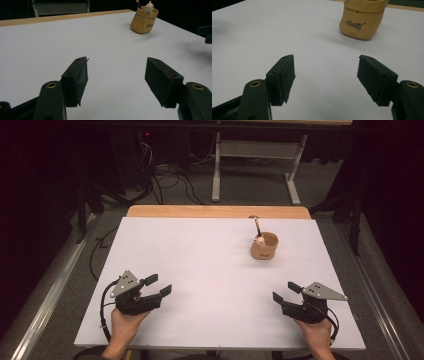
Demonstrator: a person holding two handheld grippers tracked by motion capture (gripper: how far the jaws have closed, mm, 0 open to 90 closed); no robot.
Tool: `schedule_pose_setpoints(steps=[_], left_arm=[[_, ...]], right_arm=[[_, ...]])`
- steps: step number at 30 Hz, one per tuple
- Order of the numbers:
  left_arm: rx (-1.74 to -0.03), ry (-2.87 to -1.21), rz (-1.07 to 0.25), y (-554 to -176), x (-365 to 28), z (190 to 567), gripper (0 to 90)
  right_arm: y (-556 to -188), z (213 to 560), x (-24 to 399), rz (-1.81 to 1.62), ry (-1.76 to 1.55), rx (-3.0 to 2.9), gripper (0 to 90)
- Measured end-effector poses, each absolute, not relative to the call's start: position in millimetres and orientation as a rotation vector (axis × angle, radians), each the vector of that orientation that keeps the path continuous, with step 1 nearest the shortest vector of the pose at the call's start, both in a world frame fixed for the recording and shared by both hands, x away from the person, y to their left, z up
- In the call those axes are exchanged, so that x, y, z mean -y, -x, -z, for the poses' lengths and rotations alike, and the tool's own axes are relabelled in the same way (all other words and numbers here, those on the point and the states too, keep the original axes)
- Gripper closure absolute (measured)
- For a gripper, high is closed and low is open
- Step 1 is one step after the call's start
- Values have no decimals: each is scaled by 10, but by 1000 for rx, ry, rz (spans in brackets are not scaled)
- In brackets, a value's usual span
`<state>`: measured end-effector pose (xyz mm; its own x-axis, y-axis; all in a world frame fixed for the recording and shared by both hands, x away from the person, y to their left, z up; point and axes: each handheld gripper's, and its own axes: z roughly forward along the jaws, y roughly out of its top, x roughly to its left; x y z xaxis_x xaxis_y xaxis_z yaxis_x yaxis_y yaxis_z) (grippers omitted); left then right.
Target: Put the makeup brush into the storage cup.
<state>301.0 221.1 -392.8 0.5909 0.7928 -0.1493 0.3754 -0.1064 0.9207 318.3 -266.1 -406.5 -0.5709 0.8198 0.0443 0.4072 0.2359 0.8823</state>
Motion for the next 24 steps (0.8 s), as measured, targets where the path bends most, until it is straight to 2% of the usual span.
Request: schedule_pose_setpoints(steps=[24], left_arm=[[-971, -1713, -471, -3012, -2208, 3931, 351]], right_arm=[[-3192, 4091, 2662, -1278, -1130, -2083, 316]])
